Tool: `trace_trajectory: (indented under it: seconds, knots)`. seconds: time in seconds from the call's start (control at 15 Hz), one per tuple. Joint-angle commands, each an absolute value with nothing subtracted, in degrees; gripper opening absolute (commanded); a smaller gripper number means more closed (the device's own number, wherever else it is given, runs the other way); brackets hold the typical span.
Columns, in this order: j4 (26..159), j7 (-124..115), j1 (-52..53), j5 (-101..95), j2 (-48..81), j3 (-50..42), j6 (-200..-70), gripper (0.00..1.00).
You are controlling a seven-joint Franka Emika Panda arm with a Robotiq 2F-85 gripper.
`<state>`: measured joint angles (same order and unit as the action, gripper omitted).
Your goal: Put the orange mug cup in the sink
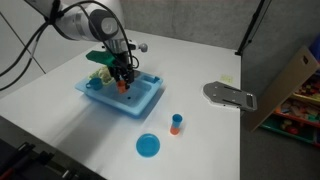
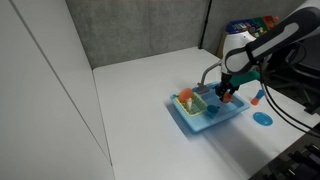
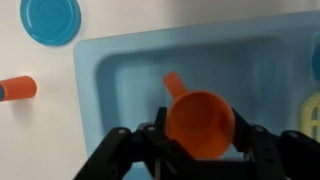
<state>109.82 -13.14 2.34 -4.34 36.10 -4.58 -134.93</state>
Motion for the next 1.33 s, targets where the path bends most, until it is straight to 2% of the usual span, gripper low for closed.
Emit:
trace_trajectory:
  seconds: [0.0, 1.0, 1.07, 1.13, 1.2, 1.27]
  knots:
    - [104.4, -12.6, 2.1, -3.7, 40.2, -4.5, -134.6, 0.34]
    - [96.0, -10.8, 0.8, -2.9, 49.6, -4.3, -134.2, 0.34]
    - [96.0, -10.6, 0.6, -2.8, 49.7, -4.2, -134.2, 0.38]
    - [96.1, -10.5, 0.5, -2.8, 49.6, -4.2, -134.1, 0.84]
    - [96.3, -10.4, 0.4, -2.8, 49.4, -4.3, -134.1, 0.86]
    - [96.7, -10.2, 0.3, -2.9, 48.9, -4.3, -134.0, 0.92]
